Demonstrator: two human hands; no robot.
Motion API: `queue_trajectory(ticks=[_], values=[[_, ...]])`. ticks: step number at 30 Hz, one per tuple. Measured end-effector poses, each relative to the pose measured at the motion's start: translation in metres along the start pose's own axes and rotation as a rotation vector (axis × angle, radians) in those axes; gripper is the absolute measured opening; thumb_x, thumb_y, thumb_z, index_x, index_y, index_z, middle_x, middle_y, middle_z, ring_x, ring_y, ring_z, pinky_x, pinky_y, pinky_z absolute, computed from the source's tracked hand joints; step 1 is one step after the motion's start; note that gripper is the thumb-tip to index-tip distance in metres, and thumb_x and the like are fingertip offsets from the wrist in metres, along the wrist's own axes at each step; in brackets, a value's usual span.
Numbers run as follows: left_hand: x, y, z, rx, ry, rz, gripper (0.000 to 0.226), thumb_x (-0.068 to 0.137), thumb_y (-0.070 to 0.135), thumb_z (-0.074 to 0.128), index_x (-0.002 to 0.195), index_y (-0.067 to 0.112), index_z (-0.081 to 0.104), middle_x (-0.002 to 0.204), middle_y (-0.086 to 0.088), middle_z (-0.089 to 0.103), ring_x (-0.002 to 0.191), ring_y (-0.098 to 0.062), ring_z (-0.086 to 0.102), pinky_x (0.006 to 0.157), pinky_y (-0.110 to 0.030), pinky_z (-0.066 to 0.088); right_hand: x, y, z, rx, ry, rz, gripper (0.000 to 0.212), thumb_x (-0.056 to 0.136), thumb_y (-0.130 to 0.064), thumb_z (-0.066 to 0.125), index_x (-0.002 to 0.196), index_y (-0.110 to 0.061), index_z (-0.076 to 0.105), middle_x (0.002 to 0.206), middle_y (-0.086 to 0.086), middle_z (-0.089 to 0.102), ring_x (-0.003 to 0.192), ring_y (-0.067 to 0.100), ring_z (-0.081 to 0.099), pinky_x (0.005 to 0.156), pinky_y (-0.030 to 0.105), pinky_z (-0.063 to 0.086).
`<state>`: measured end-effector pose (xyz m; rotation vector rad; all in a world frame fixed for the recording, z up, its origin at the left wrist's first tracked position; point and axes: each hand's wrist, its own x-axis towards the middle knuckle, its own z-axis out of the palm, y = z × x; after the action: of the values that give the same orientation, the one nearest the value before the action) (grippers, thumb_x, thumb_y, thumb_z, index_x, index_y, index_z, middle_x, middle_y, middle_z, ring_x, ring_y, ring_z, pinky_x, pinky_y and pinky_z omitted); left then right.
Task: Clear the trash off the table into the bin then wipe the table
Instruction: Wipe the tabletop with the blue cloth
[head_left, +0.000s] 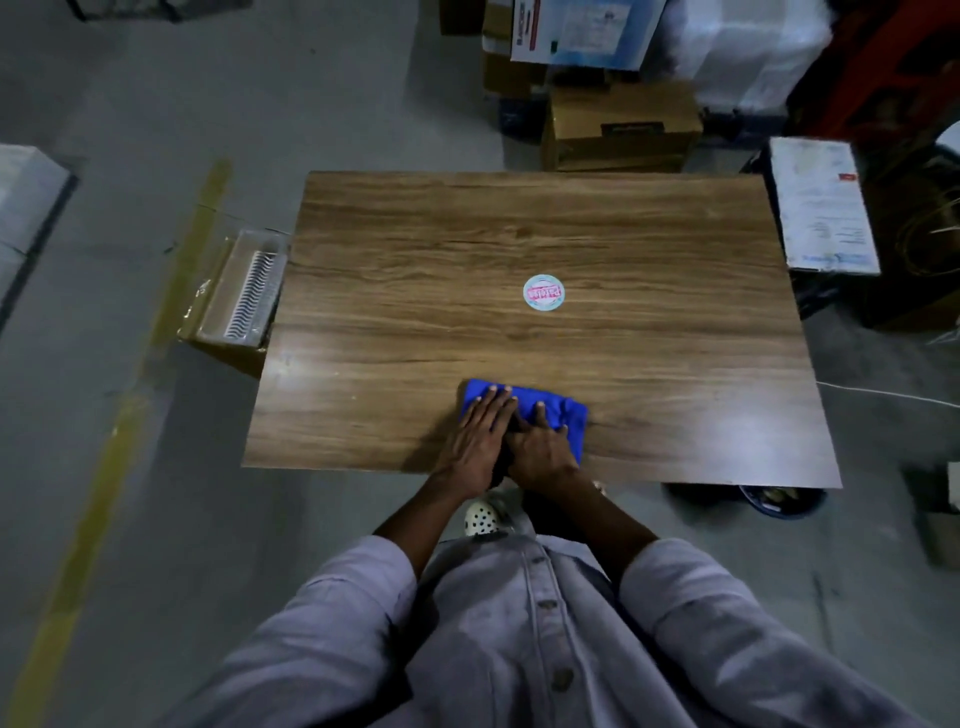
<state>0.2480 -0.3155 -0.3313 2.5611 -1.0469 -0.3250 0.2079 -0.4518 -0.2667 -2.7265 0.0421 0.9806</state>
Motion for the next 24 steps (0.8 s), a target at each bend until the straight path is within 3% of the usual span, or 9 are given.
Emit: queue_trajectory(ticks=[3,5,7,9,12,15,19,22,24], values=[[0.006,-0.004,0.007,-0.227,0.058,-0.039,0.080,0.064,0.003,0.065,0.144,0.002,0.050,0.158,-0.015,0.039,0.150,-0.025,0.028,0.125,-0.042,0.022,-0.007,0.022,-0.002,0.134,0.101,-0.099,0.068,0.086,-0.056,0.036,0.140,-0.022,0.060,0.157,0.006,0.045,0.144,0.039,0.041,0.120,0.051,0.030],[0.017,0.009,-0.004,-0.697,0.149,-0.234,0.064,0.058,0.001,0.053,0.119,-0.004,0.069,0.135,-0.020,0.061,0.133,-0.011,0.049,0.118,-0.029,0.033,-0.017,0.033,-0.002,0.194,0.121,-0.041,0.052,0.093,-0.041,0.053,0.142,-0.025,0.059,0.154,0.001,0.049,0.148,0.030,0.038,0.117,0.039,0.032],[0.033,0.024,-0.017,-1.091,0.304,-0.403,0.052,0.057,0.003,0.047,0.102,-0.007,0.072,0.104,-0.019,0.073,0.101,0.006,0.064,0.094,-0.015,0.047,-0.021,0.031,-0.002,0.293,0.162,0.025,0.053,0.091,-0.028,0.062,0.144,-0.030,0.056,0.158,0.002,0.044,0.149,0.025,0.036,0.111,0.038,0.039],[0.048,0.038,-0.023,-1.287,0.511,-0.587,0.033,0.067,0.006,0.047,0.089,-0.001,0.069,0.076,0.001,0.075,0.072,0.003,0.067,0.070,-0.016,0.049,-0.023,0.020,-0.006,0.496,0.238,0.087,0.055,0.085,-0.029,0.058,0.140,-0.027,0.060,0.149,0.015,0.053,0.136,0.029,0.052,0.103,0.037,0.044],[0.063,0.053,-0.031,-1.288,0.697,-0.732,0.017,0.081,0.012,0.049,0.073,0.010,0.064,0.057,0.006,0.065,0.049,-0.002,0.060,0.052,-0.019,0.047,-0.025,0.005,-0.018,0.652,0.349,0.062,0.068,0.068,-0.023,0.043,0.129,-0.011,0.069,0.117,0.027,0.070,0.105,0.042,0.066,0.087,0.039,0.049],[0.074,0.055,-0.030,-1.221,0.680,-0.762,0.027,0.092,-0.002,0.045,0.075,0.007,0.064,0.057,-0.009,0.059,0.041,-0.002,0.055,0.047,-0.020,0.046,-0.025,0.005,-0.020,0.625,0.362,0.086,0.064,0.066,-0.023,0.041,0.121,-0.010,0.072,0.107,0.026,0.072,0.097,0.043,0.067,0.080,0.041,0.050],[0.080,0.041,-0.035,-1.168,0.693,-0.882,0.025,0.096,-0.003,0.045,0.088,-0.002,0.068,0.048,-0.003,0.057,0.038,-0.004,0.054,0.045,-0.020,0.045,-0.032,0.018,-0.024,0.575,0.308,0.112,0.051,0.074,-0.016,0.052,0.120,-0.013,0.073,0.113,0.020,0.073,0.103,0.040,0.068,0.083,0.042,0.053],[0.073,0.017,-0.046,-0.968,0.778,-0.974,0.022,0.092,0.013,0.049,0.086,0.019,0.070,0.050,0.005,0.060,0.046,-0.015,0.059,0.053,-0.032,0.053,-0.048,0.025,-0.034,0.558,0.354,-0.019,0.065,0.067,-0.013,0.048,0.128,-0.021,0.071,0.126,0.010,0.071,0.114,0.032,0.067,0.094,0.037,0.052],[0.071,0.004,-0.054,-0.910,0.802,-0.990,0.021,0.094,0.012,0.051,0.089,0.018,0.071,0.054,0.004,0.061,0.050,-0.011,0.059,0.059,-0.032,0.050,-0.054,0.032,-0.045,0.540,0.461,-0.029,0.063,0.069,-0.014,0.053,0.129,-0.024,0.070,0.127,0.005,0.071,0.113,0.031,0.067,0.091,0.036,0.052]])
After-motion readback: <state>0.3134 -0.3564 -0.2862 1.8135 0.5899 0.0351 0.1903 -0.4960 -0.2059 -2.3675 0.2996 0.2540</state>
